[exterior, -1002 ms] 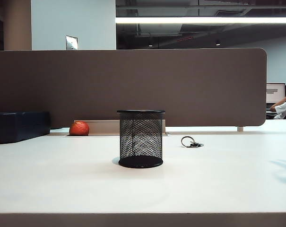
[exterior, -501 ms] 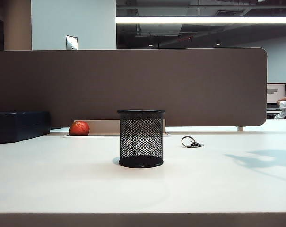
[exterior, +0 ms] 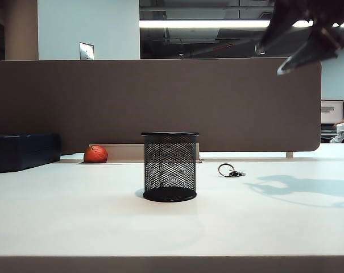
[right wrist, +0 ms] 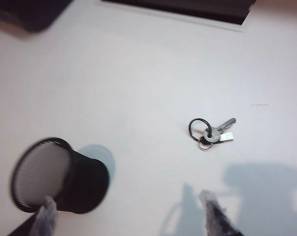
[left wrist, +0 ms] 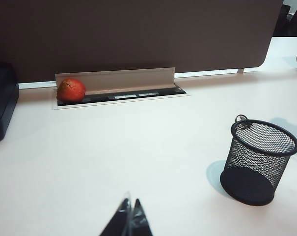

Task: Pick up a bunch of keys from the table, then put them into the black basket.

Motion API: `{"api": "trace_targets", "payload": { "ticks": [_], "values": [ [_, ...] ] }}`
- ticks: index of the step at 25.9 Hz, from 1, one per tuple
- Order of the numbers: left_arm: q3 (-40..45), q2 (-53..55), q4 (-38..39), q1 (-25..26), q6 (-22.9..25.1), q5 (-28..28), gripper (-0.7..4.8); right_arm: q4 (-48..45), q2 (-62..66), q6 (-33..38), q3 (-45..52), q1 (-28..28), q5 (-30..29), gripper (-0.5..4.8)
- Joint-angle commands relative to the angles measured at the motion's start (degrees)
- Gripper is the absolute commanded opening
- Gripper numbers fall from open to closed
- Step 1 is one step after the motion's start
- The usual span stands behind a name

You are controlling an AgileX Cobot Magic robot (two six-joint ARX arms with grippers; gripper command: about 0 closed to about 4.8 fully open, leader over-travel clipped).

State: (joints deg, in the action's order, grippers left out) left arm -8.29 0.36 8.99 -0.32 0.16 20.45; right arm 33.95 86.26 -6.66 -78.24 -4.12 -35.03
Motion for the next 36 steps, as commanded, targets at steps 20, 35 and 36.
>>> {"api": "trace_targets", "payload": {
  "ticks": [20, 35, 36],
  "values": [
    [-0.2, 0.0, 0.8, 0.0, -0.2, 0.2, -0.06, -4.2, 26.1, -9.0, -12.6, -7.8, 14.0, 3.89],
    [-0.2, 0.0, 0.8, 0.0, -0.2, 0.2, -0.06, -6.8, 31.6, -11.5, -13.5, -8.3, 17.5, 3.55],
    [-0.2, 0.0, 0.8, 0.0, -0.2, 0.2, -0.06, -7.1, 31.8, -11.6, -13.5, -8.5, 17.7, 3.55]
  ]
}}
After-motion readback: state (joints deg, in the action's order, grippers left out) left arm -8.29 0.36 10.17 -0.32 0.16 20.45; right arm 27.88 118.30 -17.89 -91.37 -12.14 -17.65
